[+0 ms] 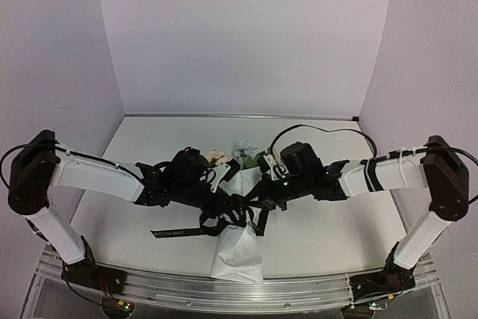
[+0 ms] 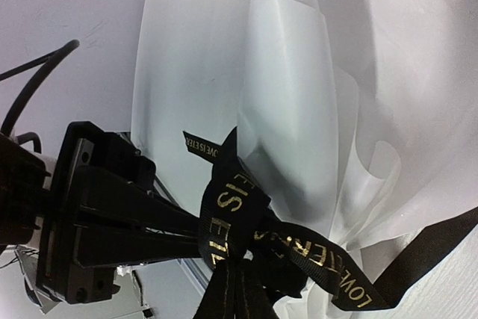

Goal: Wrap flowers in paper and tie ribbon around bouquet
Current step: Cross the half-tied ribbon over the folded bouquet.

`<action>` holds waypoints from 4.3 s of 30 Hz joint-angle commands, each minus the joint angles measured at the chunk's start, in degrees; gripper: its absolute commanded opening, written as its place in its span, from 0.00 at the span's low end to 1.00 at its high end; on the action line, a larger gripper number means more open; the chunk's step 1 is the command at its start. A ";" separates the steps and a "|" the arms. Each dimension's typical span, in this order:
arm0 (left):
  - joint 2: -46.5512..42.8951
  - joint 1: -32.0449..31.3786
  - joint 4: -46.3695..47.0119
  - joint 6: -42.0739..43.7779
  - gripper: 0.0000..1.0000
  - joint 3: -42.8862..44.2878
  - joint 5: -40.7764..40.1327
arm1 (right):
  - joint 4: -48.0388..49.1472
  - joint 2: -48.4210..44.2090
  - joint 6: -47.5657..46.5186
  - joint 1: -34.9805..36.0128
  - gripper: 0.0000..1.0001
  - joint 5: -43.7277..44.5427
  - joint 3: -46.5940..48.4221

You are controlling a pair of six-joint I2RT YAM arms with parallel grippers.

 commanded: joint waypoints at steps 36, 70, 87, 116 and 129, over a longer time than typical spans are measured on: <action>-2.06 4.74 -4.04 4.33 0.00 2.05 -8.19 | -18.64 -8.30 -15.28 0.26 0.00 14.97 -9.65; 10.41 -0.17 -8.95 3.58 0.00 6.50 10.96 | -28.96 -2.67 -15.94 4.91 0.00 18.80 -4.28; 9.68 -0.59 -12.80 9.45 0.00 13.62 21.07 | -22.54 1.56 -12.56 5.53 0.00 13.72 -0.54; 19.02 -1.25 -19.16 9.07 0.00 26.05 27.17 | -38.35 -17.54 -23.49 5.61 0.43 22.55 -3.76; 14.09 0.52 -15.43 5.92 0.00 20.71 19.56 | -32.34 -15.46 -23.35 9.64 0.51 18.86 -2.22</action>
